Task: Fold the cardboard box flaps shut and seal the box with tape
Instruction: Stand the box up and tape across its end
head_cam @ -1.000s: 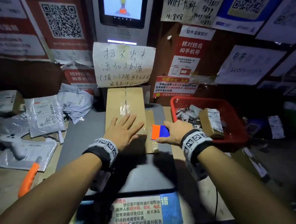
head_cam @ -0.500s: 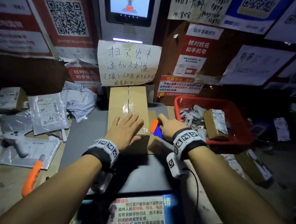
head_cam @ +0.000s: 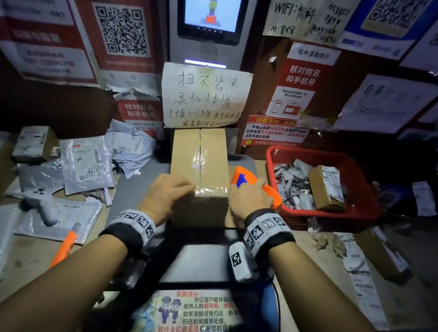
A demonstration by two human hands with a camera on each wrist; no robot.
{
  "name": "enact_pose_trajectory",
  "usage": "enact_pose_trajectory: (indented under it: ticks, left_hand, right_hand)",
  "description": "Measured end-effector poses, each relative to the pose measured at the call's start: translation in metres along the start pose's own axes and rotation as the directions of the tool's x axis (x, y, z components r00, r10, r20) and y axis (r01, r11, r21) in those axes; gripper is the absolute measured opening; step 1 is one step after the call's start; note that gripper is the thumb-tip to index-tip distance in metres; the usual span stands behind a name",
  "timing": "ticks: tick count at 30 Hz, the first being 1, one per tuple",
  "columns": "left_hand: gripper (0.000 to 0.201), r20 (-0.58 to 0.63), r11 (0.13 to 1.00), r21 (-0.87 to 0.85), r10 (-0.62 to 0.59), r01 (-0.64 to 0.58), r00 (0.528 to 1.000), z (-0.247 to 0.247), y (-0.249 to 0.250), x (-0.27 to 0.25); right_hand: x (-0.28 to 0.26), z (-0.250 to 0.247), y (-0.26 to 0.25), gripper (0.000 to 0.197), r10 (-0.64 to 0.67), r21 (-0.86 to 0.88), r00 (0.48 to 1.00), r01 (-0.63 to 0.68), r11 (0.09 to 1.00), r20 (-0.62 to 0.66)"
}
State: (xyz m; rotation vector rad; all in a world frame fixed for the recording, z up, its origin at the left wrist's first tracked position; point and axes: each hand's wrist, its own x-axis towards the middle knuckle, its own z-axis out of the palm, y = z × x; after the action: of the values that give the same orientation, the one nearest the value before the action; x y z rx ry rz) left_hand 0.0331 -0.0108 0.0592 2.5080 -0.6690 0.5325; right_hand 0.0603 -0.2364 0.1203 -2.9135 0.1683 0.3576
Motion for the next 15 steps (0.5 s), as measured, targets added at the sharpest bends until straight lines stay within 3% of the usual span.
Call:
enact_pose_trajectory:
  ticks: [2,5,8,11,14,15]
  left_hand:
    - [0.049,0.057,0.999,0.013,0.043,-0.044,0.997,0.007,0.004,-0.003]
    - [0.052,0.07,1.0,0.018,0.016,-0.017,0.997,0.013,0.014,-0.003]
    - [0.061,0.053,1.0,-0.012,-0.008,0.009,0.999,0.019,0.014,-0.003]
    - [0.062,0.055,1.0,0.001,-0.028,0.028,0.998,0.016,0.02,0.002]
    - [0.026,0.054,0.997,0.07,-0.022,0.018,0.998,0.01,0.024,0.008]
    - [0.024,0.062,0.996,0.09,-0.032,0.026,0.998,0.009,0.025,0.011]
  right_hand:
    - [0.0,0.004,-0.012,0.055,-0.014,-0.058,1.0,0.013,0.998,-0.014]
    - [0.001,0.008,-0.024,0.062,-0.023,-0.186,0.999,0.018,0.982,-0.023]
    - [0.0,0.015,-0.026,0.05,-0.082,-0.339,0.996,0.067,0.939,-0.031]
    - [0.005,0.021,-0.014,0.046,-0.128,-0.312,0.992,0.124,0.942,0.007]
    - [0.015,0.031,0.001,0.093,-0.152,-0.209,0.976,0.183,0.961,0.156]
    - [0.018,0.033,0.005,0.108,-0.176,-0.216,0.971,0.208,0.954,0.159]
